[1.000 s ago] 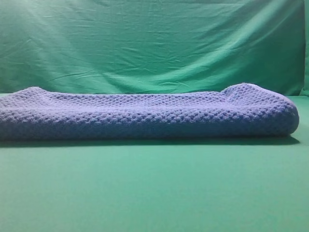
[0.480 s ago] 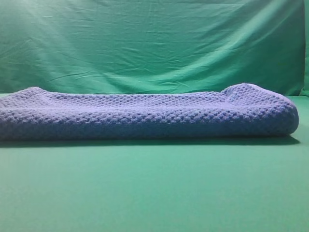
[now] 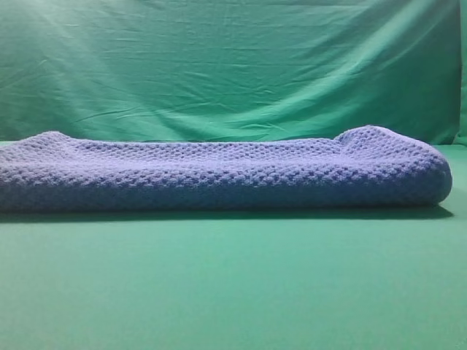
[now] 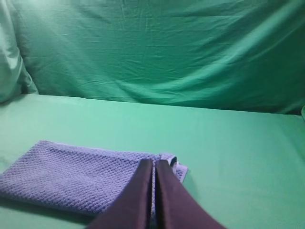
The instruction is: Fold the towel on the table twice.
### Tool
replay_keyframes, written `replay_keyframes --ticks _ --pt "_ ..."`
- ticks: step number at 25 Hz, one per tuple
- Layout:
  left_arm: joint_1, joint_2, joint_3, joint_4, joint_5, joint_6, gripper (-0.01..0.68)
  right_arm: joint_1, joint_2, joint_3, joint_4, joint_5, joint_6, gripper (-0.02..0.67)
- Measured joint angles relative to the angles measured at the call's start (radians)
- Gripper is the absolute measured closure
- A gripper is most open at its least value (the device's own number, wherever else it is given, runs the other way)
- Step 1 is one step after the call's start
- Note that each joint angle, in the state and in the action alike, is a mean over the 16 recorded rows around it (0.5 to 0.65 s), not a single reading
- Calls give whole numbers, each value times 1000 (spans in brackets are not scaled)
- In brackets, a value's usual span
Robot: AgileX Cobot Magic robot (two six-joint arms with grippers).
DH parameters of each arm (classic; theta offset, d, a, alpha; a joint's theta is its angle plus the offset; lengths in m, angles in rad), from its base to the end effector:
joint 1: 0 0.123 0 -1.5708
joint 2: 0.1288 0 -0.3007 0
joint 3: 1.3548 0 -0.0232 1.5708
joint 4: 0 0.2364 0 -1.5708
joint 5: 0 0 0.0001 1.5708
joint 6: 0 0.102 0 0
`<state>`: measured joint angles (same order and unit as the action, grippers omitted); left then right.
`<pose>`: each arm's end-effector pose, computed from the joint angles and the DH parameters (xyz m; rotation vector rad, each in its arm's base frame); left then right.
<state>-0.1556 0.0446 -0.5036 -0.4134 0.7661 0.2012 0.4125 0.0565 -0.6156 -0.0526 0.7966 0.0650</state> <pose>-0.0141 -0.0266 0.3002 0.2522 1.7418 -0.4364 -0.0168 -0.0115 0.3240 -0.3027 1.7024 0.2935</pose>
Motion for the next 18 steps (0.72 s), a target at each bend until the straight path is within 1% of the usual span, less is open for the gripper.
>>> replay_keyframes --ticks 5,9,18 --pt "0 -50 43 94 -16 -96 673 0 -29 25 16 -7 -1 649" --pt "0 -59 77 161 -64 -144 673 0 -37 65 18 -38 -2 649" --pt "0 -59 212 279 -254 -163 673 0 -40 247 0 -239 -5 649"
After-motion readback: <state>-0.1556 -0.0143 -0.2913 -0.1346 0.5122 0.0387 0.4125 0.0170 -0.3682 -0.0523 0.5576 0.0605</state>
